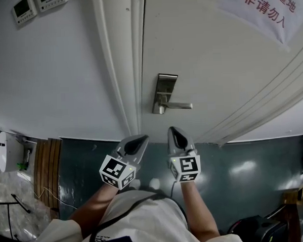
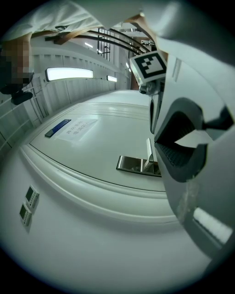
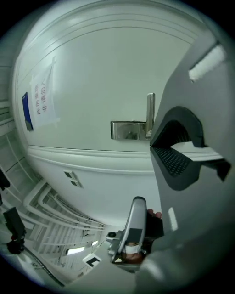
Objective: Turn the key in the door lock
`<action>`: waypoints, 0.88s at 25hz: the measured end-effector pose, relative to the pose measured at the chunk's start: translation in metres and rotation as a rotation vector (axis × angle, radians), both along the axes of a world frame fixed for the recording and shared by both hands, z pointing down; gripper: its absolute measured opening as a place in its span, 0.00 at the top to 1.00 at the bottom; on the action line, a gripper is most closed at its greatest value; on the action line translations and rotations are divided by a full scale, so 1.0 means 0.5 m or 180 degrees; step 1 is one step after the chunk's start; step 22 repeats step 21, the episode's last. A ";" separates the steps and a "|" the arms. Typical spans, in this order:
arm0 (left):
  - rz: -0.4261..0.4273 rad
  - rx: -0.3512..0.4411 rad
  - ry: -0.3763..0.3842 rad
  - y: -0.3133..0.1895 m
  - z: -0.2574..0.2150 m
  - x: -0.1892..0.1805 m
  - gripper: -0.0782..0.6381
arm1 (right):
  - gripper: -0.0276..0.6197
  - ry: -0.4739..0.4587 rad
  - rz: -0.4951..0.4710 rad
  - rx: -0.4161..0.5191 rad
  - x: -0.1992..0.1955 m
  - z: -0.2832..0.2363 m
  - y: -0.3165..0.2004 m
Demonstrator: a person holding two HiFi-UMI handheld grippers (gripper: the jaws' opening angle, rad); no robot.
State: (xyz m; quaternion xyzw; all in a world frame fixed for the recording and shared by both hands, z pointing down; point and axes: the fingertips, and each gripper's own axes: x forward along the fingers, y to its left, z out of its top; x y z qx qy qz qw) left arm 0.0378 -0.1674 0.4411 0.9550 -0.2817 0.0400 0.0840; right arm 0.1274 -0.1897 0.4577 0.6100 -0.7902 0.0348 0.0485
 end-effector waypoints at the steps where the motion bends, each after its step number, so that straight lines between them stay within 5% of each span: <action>1: 0.0005 0.0001 0.0007 0.001 -0.001 0.001 0.88 | 0.95 -0.0022 0.0028 0.0038 0.003 -0.008 0.008; 22: 0.0059 0.0025 0.0075 0.020 -0.011 -0.018 0.88 | 0.95 -0.0045 0.0257 0.0094 0.011 -0.034 0.057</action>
